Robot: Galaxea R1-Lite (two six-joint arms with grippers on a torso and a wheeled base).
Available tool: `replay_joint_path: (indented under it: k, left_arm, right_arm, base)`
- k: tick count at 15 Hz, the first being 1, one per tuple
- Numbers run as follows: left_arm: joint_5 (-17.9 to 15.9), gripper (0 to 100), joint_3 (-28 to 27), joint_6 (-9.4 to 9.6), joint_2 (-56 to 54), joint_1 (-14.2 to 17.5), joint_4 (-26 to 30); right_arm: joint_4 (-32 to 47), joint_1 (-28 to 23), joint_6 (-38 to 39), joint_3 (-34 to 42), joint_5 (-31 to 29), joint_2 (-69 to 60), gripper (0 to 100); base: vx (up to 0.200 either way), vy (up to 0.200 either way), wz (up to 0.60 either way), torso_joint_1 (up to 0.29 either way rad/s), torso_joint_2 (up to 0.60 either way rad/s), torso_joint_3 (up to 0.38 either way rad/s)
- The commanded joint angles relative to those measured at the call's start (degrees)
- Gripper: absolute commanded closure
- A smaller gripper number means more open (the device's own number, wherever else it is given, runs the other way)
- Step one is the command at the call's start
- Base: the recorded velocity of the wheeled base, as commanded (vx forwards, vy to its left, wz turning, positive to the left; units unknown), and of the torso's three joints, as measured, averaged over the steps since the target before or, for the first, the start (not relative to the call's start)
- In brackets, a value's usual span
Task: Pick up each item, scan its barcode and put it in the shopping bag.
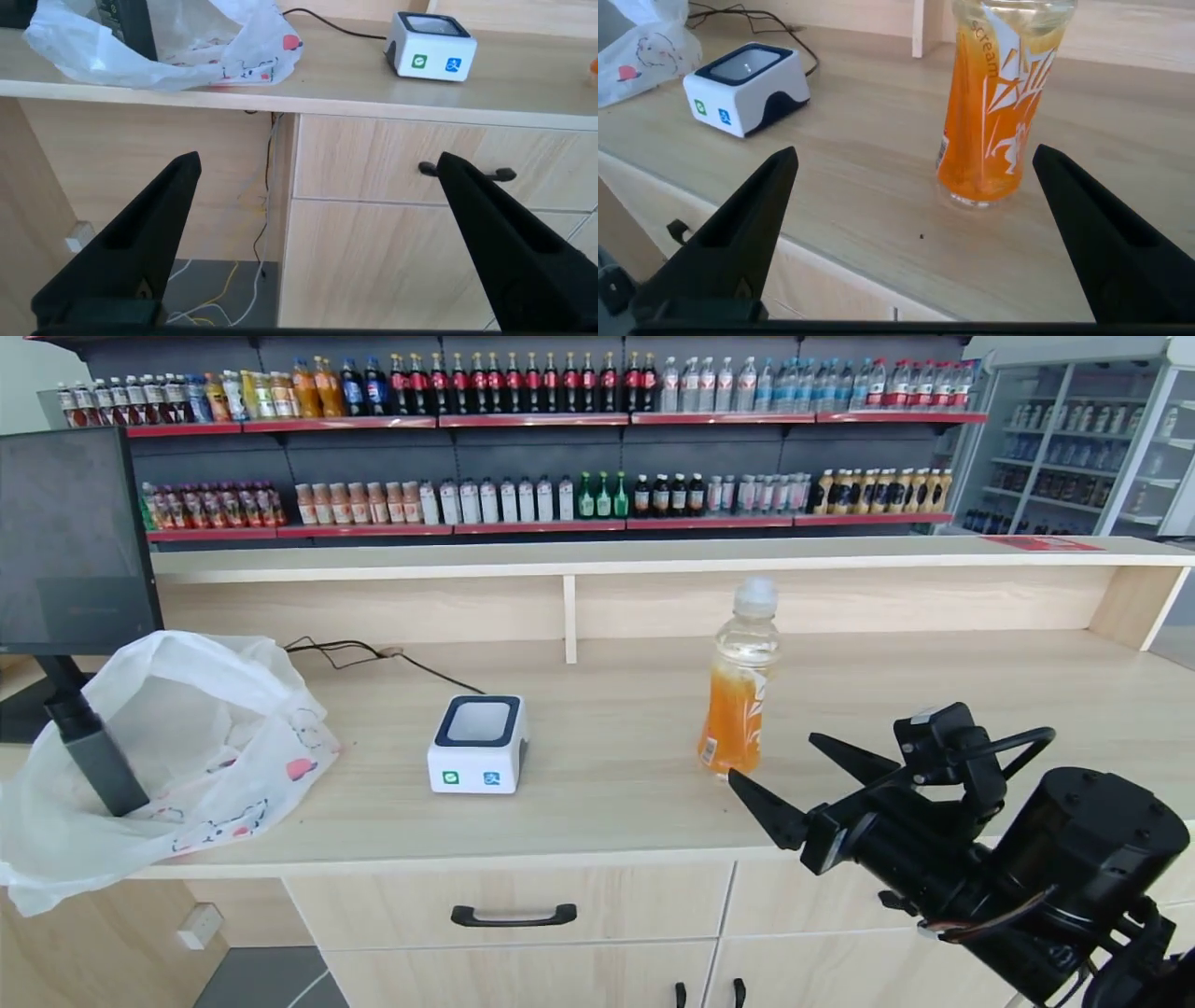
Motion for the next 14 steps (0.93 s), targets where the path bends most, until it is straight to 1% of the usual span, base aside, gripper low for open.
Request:
replay_joint_path:
  k: [1, 2, 3, 4, 5, 9, 10, 13, 14]
  left_arm:
    - [0.0, 0, 0.0, -0.02, 0.0, 0.0, 0.0]
    - [0.0, 0, 0.0, -0.02, 0.0, 0.0, 0.0]
    - [0.0, 0, 0.0, -0.02, 0.0, 0.0, 0.0]
    - [0.0, 0, 0.0, -0.02, 0.0, 0.0, 0.0]
    - [0.0, 0, 0.0, -0.02, 0.0, 0.0, 0.0]
    - [0.0, 0, 0.0, -0.19, 0.0, 0.0, 0.0]
    - [0.0, 0, 0.0, -0.19, 0.0, 0.0, 0.0]
    - [0.0, 0, 0.0, -0.19, 0.0, 0.0, 0.0]
    - [0.0, 0, 0.0, -0.11, 0.0, 0.0, 0.0]
  right_arm:
    - [-0.1, -2.8, 0.0, 0.2, 0.0, 0.4, 0]
    - [-0.1, -4.6, 0.0, 0.8, 0.0, 0.4, 0]
    - [-0.1, -6.3, 0.0, 1.7, 0.0, 0.4, 0]
    - [-0.1, -6.9, 0.0, 1.9, 0.0, 0.4, 0]
    - [-0.1, -6.9, 0.0, 1.7, 0.0, 0.5, 0]
    - [-0.1, -6.6, -1.0, -4.0, -0.2, 4.1, 0]
    - [-0.1, -6.5, -1.8, -6.1, -1.5, 5.6, 0]
    - [-0.1, -0.6, -1.7, -7.2, -7.6, 8.1, 0]
    - [-0.1, 0.4, -1.6, -7.8, -9.6, 8.5, 0]
  base:
    - [0.2, 0.0, 0.0, 0.002, 0.0, 0.007]
    - [0.2, 0.0, 0.0, 0.002, 0.0, 0.007]
    - [0.0, 0.0, 0.0, 0.0, 0.0, 0.0]
    - [0.0, 0.0, 0.0, 0.0, 0.0, 0.0]
    - [0.0, 0.0, 0.0, 0.0, 0.0, 0.0]
    - [0.0, 0.0, 0.0, 0.0, 0.0, 0.0]
    - [0.0, 0.0, 0.0, 0.0, 0.0, 0.0]
    - [0.0, 0.0, 0.0, 0.0, 0.0, 0.0]
    - [0.0, 0.0, 0.0, 0.0, 0.0, 0.0]
